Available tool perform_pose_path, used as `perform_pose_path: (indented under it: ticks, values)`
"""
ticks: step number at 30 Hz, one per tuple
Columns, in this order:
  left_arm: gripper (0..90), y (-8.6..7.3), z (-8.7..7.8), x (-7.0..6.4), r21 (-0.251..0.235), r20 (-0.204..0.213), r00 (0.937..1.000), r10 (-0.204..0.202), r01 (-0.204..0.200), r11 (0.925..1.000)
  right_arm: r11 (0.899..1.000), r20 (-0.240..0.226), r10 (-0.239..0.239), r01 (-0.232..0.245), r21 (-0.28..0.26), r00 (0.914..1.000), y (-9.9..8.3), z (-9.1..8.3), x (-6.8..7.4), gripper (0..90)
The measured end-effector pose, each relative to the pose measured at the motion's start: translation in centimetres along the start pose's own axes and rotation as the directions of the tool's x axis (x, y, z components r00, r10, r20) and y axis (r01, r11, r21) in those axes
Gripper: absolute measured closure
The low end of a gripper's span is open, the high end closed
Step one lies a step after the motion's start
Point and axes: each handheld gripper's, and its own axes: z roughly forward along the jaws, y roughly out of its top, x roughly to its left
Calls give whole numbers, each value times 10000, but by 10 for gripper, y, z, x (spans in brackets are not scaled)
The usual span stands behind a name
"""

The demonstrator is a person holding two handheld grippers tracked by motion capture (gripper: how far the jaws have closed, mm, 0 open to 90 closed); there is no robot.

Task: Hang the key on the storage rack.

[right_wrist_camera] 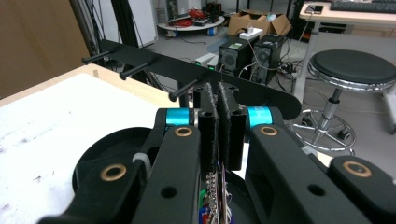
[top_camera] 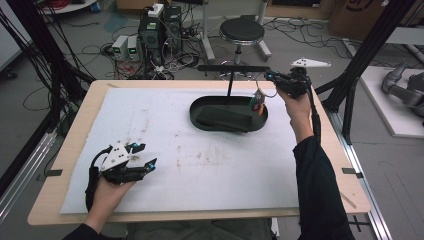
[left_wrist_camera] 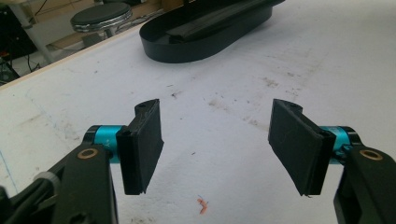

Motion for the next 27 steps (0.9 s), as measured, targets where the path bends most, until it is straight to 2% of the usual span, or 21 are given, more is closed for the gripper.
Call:
perform_pose_path:
  ticks: [12,27]
  values:
    - [348,-5,-7,1,97,-201,9998,-47,49,9999,9994,250,345,-344,-13,9991,-6,9,-13,879]
    - [349,-5,-6,0,124,-114,9999,-13,14,9999,9982,256,589,-591,52,9979,-11,13,-22,878]
